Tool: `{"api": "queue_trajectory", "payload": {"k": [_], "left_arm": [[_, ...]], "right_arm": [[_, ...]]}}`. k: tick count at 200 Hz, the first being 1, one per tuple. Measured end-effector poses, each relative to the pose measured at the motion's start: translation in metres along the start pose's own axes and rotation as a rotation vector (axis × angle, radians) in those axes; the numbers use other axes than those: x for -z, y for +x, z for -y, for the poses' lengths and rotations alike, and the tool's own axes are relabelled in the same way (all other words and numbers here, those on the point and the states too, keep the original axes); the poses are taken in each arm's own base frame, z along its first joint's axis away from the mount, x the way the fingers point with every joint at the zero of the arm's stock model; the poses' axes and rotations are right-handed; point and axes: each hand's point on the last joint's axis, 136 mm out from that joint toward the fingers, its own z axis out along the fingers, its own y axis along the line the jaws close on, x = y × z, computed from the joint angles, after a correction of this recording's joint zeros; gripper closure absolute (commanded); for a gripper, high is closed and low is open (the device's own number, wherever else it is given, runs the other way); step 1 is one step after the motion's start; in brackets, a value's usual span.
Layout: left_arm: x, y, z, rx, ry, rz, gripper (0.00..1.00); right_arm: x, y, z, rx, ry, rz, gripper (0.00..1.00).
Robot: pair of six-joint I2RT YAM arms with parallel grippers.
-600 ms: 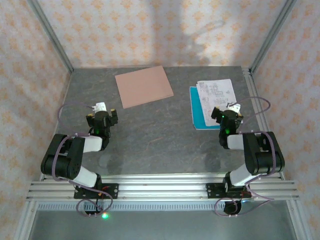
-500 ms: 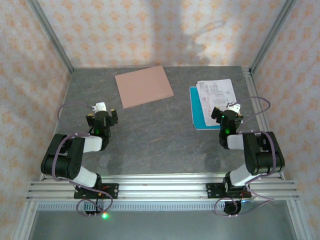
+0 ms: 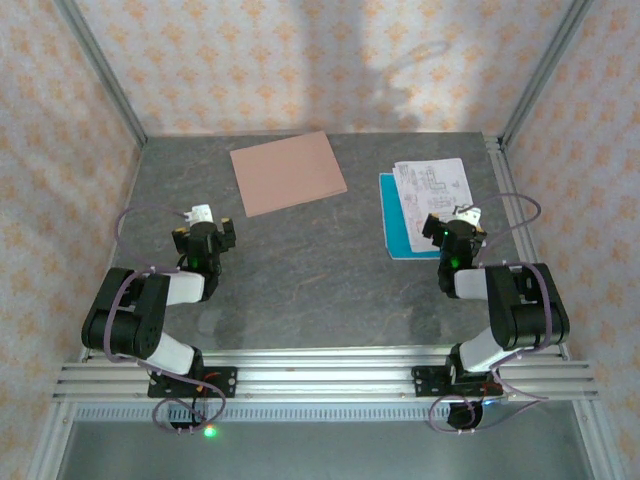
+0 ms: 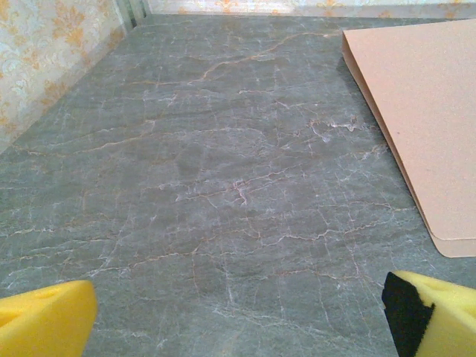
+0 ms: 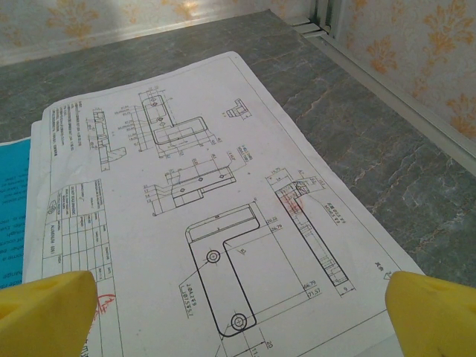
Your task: Put the files into the folder
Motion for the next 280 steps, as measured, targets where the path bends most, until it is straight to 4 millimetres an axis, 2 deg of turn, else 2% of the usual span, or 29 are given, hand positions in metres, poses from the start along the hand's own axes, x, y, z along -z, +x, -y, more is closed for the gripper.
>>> {"api": "queue_trajectory", "payload": {"k": [94, 108, 116, 127, 134, 140, 164, 171, 176, 189, 197, 206, 221, 233, 242, 256, 266, 280], "left_arm": [[0.000, 0.000, 0.000, -0.002, 0.002, 0.001, 0.00], [0.006, -0.003, 0.000, -0.019, 0.002, -0.017, 0.00], [0.012, -0.010, -0.001, -0.021, -0.002, -0.028, 0.00], [0.025, -0.039, 0.000, 0.015, 0.005, -0.003, 0.00], [0.036, -0.065, -0.001, 0.060, 0.004, 0.028, 0.00], [0.048, -0.090, -0.002, 0.119, 0.007, 0.055, 0.00], [0.089, -0.177, -0.018, 0.378, 0.023, 0.119, 0.01], [0.093, -0.188, -0.023, 0.433, 0.044, 0.123, 0.03], [0.092, -0.191, -0.027, 0.466, 0.053, 0.111, 0.04], [0.076, -0.188, -0.032, 0.514, 0.051, 0.012, 0.14], [0.055, -0.183, -0.028, 0.522, 0.055, -0.076, 0.18], [0.029, -0.179, -0.015, 0.527, 0.075, -0.177, 0.21], [-0.021, -0.154, 0.017, 0.513, 0.123, -0.367, 0.29], [-0.046, -0.124, 0.038, 0.504, 0.147, -0.505, 0.31], [-0.057, -0.099, 0.048, 0.503, 0.158, -0.596, 0.34], [-0.062, -0.068, 0.060, 0.508, 0.165, -0.713, 0.43], [-0.063, -0.056, 0.067, 0.518, 0.165, -0.765, 0.49], [-0.066, -0.055, 0.083, 0.507, 0.184, -0.795, 0.53]], "right_arm": [[0.000, 0.000, 0.000, 0.000, 0.000, 0.000, 0.01], [0.001, 0.000, 0.000, 0.000, -0.001, 0.001, 0.01], [0.004, -0.001, 0.001, 0.003, 0.001, -0.005, 0.01], [0.014, -0.007, 0.003, 0.006, 0.012, -0.029, 0.01], [0.023, -0.021, 0.004, -0.007, 0.015, -0.033, 0.01], [0.033, -0.043, 0.003, -0.037, 0.012, -0.015, 0.01], [0.089, -0.164, 0.001, -0.342, -0.010, 0.119, 0.02], [0.111, -0.194, 0.000, -0.426, -0.053, 0.158, 0.02], [0.123, -0.208, -0.003, -0.463, -0.089, 0.172, 0.04], [0.148, -0.219, -0.013, -0.533, -0.174, 0.145, 0.14], [0.157, -0.215, -0.027, -0.542, -0.223, 0.094, 0.21], [0.160, -0.201, -0.046, -0.533, -0.266, 0.011, 0.24], [0.159, -0.159, -0.084, -0.476, -0.323, -0.180, 0.26], [0.157, -0.123, -0.109, -0.421, -0.352, -0.323, 0.27], [0.154, -0.094, -0.124, -0.382, -0.362, -0.421, 0.28], [0.154, -0.058, -0.138, -0.336, -0.363, -0.545, 0.35], [0.154, -0.041, -0.147, -0.305, -0.365, -0.604, 0.39], [0.152, -0.022, -0.159, -0.278, -0.363, -0.667, 0.41]]}}
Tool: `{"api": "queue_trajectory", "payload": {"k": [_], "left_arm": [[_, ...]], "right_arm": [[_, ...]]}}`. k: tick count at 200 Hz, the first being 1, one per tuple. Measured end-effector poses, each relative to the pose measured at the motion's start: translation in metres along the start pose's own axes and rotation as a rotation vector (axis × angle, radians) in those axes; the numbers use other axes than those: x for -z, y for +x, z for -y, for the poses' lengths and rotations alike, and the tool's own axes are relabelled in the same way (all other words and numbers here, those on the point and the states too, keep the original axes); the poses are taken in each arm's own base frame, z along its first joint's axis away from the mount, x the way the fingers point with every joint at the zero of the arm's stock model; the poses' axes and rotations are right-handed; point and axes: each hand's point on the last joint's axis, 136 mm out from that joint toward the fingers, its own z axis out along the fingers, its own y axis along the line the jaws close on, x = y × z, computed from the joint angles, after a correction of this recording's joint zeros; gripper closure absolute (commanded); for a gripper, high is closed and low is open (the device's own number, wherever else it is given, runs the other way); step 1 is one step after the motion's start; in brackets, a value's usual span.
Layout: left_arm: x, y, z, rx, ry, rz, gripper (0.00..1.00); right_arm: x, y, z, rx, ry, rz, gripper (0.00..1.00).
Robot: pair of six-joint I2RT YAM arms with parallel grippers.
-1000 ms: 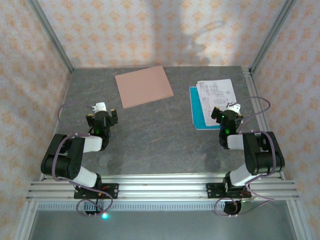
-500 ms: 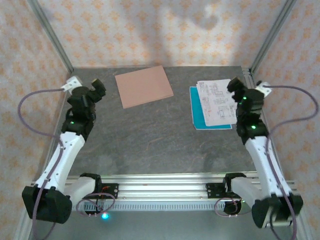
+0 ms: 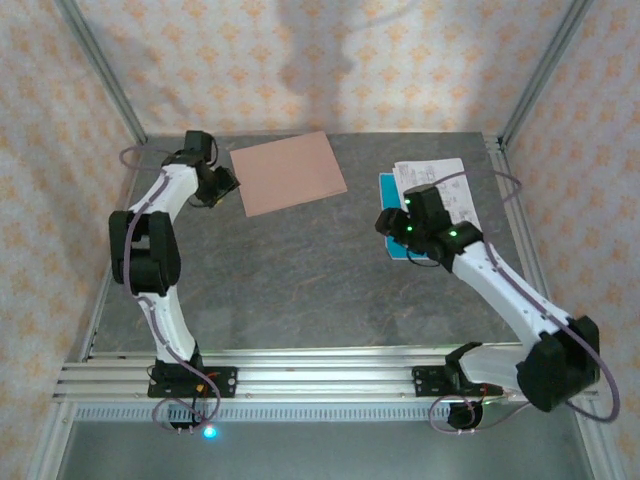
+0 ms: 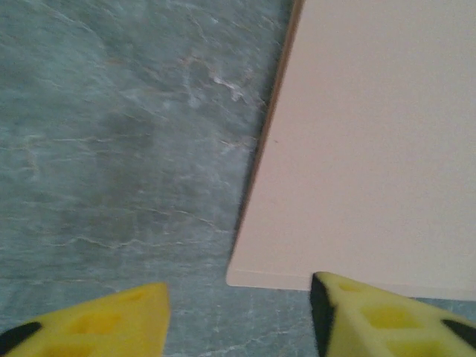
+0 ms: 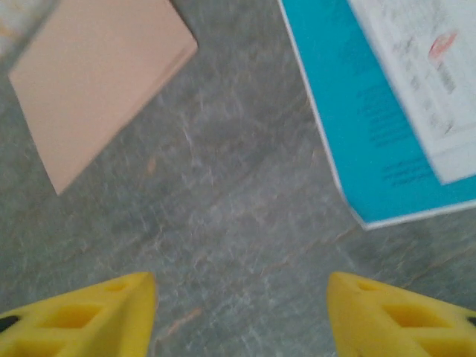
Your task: Put the files into the folder
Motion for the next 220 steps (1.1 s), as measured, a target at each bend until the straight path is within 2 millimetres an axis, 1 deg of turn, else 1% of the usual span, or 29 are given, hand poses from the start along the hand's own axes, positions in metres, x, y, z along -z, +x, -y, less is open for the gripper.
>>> {"api": "queue_trajectory", "payload": {"k": [11, 23, 32, 42, 51, 57, 69, 87, 104, 108, 118, 125, 145, 155, 171, 198, 212, 220], "left_arm": [[-0.003, 0.000, 0.018, -0.030, 0.014, -0.001, 0.55], [-0.007, 0.002, 0.047, -0.084, 0.036, 0.005, 0.57], [-0.012, 0.005, 0.066, -0.122, 0.043, 0.009, 0.60], [-0.019, 0.011, 0.085, -0.162, 0.050, 0.005, 0.62], [-0.028, 0.016, 0.095, -0.187, 0.049, 0.000, 0.62], [-0.036, 0.021, 0.097, -0.196, 0.038, -0.009, 0.62], [-0.053, 0.029, 0.089, -0.201, 0.004, -0.036, 0.63], [-0.079, 0.038, 0.065, -0.187, -0.069, -0.082, 0.65], [-0.094, 0.049, 0.042, -0.167, -0.119, -0.116, 0.69], [-0.095, 0.049, 0.040, -0.155, -0.123, -0.115, 0.70], [-0.091, 0.048, 0.041, -0.140, -0.105, -0.093, 0.71], [-0.087, 0.051, 0.038, -0.124, -0.101, -0.087, 0.73], [-0.082, 0.071, 0.022, -0.070, -0.120, -0.087, 0.75], [-0.078, 0.076, 0.020, -0.038, -0.105, -0.071, 0.76], [-0.074, 0.090, 0.012, 0.011, -0.091, -0.059, 0.76], [-0.065, 0.111, 0.004, 0.110, -0.034, -0.023, 0.76], [-0.060, 0.126, 0.002, 0.165, -0.001, -0.011, 0.76], [-0.056, 0.139, 0.004, 0.195, 0.029, -0.005, 0.76]], "right_arm": [[-0.011, 0.008, -0.002, 0.005, 0.011, -0.039, 0.42], [-0.019, 0.013, -0.002, 0.007, 0.022, -0.068, 0.42], [-0.022, 0.014, -0.002, 0.005, 0.025, -0.078, 0.42], [-0.022, 0.015, -0.003, 0.002, 0.022, -0.082, 0.42], [-0.021, 0.014, -0.005, -0.001, 0.016, -0.082, 0.42], [-0.021, 0.013, -0.006, -0.005, 0.012, -0.081, 0.42], [-0.020, 0.012, -0.009, -0.008, 0.005, -0.081, 0.42], [-0.018, 0.011, -0.010, -0.009, -0.001, -0.079, 0.42], [-0.015, 0.011, -0.011, -0.011, -0.008, -0.074, 0.42], [-0.014, 0.010, -0.011, -0.012, -0.009, -0.073, 0.42], [-0.012, 0.010, -0.012, -0.012, -0.013, -0.069, 0.42], [-0.011, 0.009, -0.013, -0.015, -0.016, -0.067, 0.42], [-0.008, 0.009, -0.013, -0.023, -0.020, -0.064, 0.42], [-0.006, 0.009, -0.014, -0.027, -0.025, -0.063, 0.42], [-0.001, 0.008, -0.015, -0.035, -0.035, -0.055, 0.42], [0.011, 0.006, -0.017, -0.048, -0.059, -0.035, 0.42], [0.013, 0.009, -0.014, -0.057, -0.059, -0.035, 0.42], [0.012, 0.012, -0.011, -0.064, -0.052, -0.041, 0.42]]}}
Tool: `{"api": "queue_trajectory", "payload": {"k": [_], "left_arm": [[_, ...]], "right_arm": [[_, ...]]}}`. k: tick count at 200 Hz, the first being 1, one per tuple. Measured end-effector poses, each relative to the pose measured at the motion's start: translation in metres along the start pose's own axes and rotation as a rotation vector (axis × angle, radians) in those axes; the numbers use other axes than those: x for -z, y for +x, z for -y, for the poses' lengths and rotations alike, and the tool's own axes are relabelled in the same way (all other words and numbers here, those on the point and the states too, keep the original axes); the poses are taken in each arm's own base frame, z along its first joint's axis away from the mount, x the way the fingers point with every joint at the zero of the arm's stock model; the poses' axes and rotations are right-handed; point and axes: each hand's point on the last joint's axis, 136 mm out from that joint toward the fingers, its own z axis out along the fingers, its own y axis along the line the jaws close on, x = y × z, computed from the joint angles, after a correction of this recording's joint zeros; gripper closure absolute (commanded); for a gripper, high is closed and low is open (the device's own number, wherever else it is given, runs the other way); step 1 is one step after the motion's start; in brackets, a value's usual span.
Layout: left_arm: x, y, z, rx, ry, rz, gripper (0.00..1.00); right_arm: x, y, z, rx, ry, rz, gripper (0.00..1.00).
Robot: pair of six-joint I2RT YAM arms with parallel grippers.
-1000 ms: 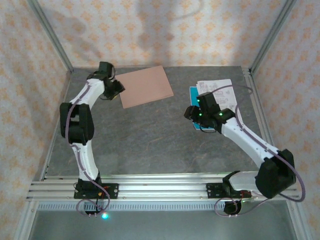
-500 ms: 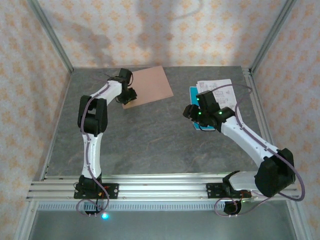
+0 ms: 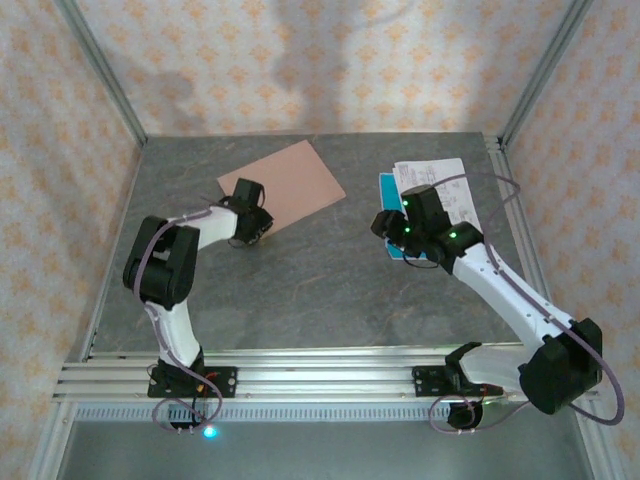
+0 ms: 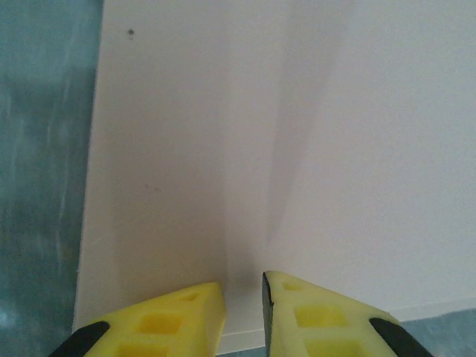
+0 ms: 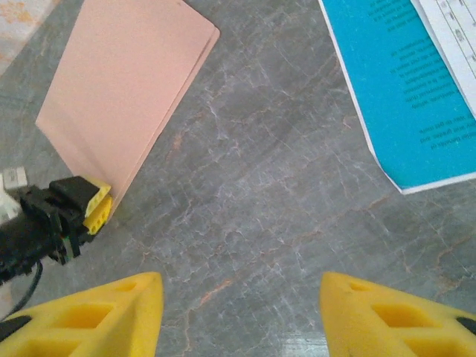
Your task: Put the files into the folder
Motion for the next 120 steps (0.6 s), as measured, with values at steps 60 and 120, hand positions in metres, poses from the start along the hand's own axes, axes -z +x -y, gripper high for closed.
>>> {"api": "queue_trajectory", "payload": {"k": [60, 120], "left_arm": [[0.021, 0.145, 0.021, 0.090, 0.204, -0.096, 0.76], [0.077, 0.204, 0.011, 0.021, 0.180, -0.115, 0.39]], "right_arm": [[-0.015, 0.024, 0.024, -0.037, 0.060, -0.064, 0.42], [-0.034, 0.041, 0.020, -0.019, 0.082, -0.117, 0.42]]}}
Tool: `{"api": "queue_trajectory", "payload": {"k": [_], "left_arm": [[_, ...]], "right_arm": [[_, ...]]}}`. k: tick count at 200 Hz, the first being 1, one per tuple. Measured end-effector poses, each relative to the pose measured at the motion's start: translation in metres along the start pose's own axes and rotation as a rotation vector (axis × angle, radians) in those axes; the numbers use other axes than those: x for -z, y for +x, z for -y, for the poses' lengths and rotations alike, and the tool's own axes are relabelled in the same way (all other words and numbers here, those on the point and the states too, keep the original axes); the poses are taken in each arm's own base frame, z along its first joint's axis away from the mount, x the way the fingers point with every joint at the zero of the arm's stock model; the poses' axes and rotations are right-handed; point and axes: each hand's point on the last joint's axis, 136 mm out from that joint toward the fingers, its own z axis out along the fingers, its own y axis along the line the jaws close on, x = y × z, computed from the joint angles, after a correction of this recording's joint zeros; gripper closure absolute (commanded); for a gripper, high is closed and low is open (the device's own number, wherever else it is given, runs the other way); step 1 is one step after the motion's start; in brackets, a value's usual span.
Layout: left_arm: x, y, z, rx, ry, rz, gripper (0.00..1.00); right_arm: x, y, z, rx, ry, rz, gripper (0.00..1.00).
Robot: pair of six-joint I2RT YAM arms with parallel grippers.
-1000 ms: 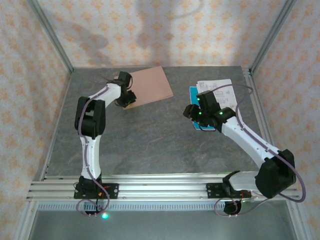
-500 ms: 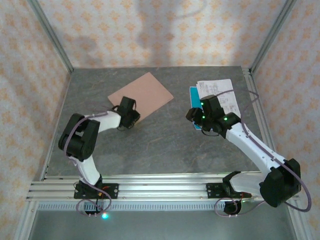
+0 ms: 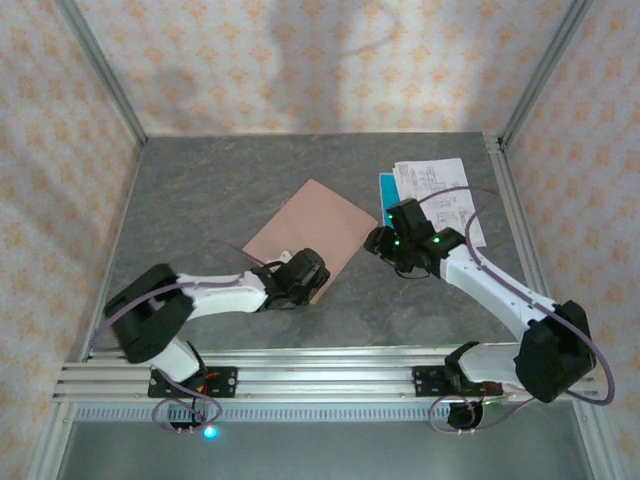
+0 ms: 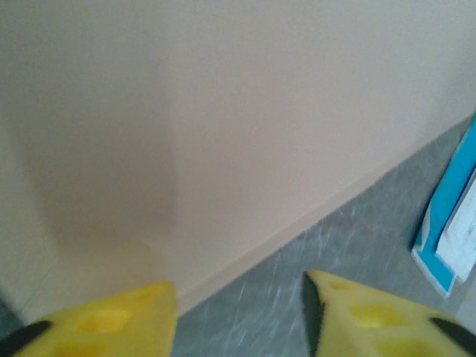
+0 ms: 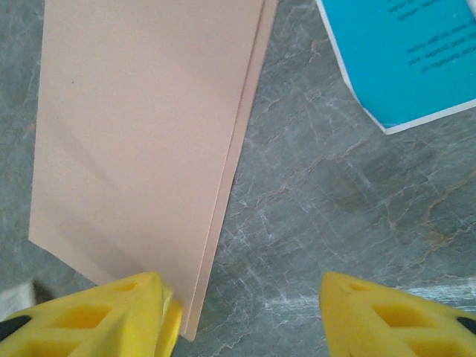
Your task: Put the files into the folder
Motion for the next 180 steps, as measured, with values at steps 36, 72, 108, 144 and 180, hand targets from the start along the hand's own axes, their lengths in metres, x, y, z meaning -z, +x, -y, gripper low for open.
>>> {"api": "queue_trajectory", "payload": {"k": [36, 72, 108, 144, 180], "left_arm": [[0.067, -0.036, 0.018, -0.018, 0.082, 0.104, 0.32], [0.079, -0.096, -0.016, 0.041, 0.050, 0.203, 0.32], [0.070, -0.105, -0.053, 0.020, -0.047, 0.176, 0.31], [0.063, -0.096, -0.054, -0.018, -0.055, 0.116, 0.32], [0.058, -0.091, -0.055, -0.044, -0.062, 0.086, 0.32]], "right_arm": [[-0.034, 0.018, -0.011, 0.018, 0.035, -0.066, 0.42], [-0.070, 0.030, -0.037, 0.037, 0.048, -0.111, 0.42], [-0.095, 0.026, -0.051, 0.024, 0.056, -0.112, 0.40], [-0.116, 0.025, -0.052, 0.016, 0.077, -0.123, 0.39], [-0.127, 0.027, -0.050, 0.013, 0.095, -0.132, 0.39]]}}
